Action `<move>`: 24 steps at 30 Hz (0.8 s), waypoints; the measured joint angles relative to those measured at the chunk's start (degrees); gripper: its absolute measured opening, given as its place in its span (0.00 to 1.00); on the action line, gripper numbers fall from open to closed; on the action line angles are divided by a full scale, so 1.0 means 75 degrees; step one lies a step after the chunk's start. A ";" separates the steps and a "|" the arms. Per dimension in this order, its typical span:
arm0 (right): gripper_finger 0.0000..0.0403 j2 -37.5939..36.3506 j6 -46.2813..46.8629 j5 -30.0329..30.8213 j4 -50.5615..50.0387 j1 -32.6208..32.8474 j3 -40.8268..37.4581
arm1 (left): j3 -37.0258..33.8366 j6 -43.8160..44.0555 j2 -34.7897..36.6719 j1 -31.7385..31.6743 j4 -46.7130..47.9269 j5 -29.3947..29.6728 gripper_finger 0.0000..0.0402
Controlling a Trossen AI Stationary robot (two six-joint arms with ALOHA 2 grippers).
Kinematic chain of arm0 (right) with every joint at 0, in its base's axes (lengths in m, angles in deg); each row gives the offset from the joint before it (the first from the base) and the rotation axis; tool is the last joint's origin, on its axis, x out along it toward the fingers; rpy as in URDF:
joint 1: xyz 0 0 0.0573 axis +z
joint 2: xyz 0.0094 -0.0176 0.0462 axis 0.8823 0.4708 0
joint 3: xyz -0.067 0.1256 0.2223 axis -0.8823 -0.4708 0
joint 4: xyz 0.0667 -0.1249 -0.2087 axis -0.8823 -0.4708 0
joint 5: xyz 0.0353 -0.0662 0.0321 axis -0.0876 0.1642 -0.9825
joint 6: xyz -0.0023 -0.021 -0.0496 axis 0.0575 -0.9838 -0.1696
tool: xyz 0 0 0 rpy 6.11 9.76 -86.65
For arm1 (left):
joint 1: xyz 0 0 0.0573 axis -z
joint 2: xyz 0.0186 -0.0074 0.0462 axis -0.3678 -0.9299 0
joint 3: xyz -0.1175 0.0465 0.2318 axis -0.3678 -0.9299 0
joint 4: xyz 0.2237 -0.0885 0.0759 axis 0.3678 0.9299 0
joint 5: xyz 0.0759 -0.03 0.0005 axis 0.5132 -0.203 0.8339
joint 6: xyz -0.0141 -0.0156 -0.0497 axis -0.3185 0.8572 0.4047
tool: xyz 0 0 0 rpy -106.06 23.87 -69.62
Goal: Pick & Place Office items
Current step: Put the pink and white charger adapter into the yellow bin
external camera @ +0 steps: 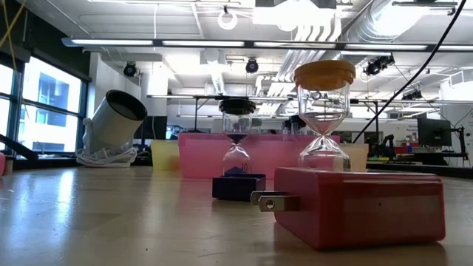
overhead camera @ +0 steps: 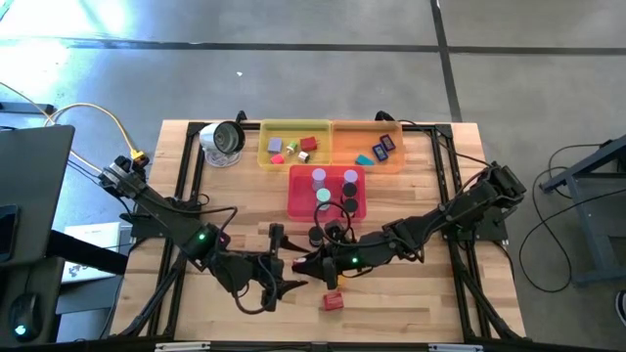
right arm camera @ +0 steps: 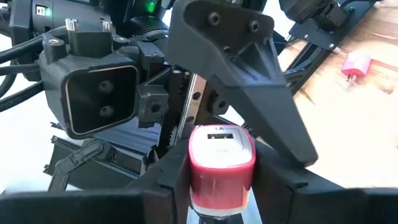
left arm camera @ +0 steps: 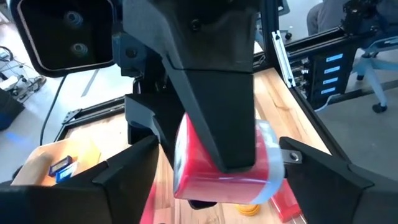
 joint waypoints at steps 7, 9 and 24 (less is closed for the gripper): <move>0.30 -0.0003 0.0079 -0.0006 -0.0003 -0.0003 -0.0003 | 0.0000 -0.0072 0.0003 0.0003 0.0029 0.0131 0.69; 0.31 -0.0003 0.0079 -0.0006 -0.0002 -0.0006 0.0000 | 0.0000 -0.0072 0.0003 0.0008 0.0027 0.0210 0.68; 0.59 -0.0003 0.0078 0.0036 -0.0029 -0.0001 -0.0002 | 0.0000 -0.0046 0.0003 0.0000 -0.0009 0.0243 0.65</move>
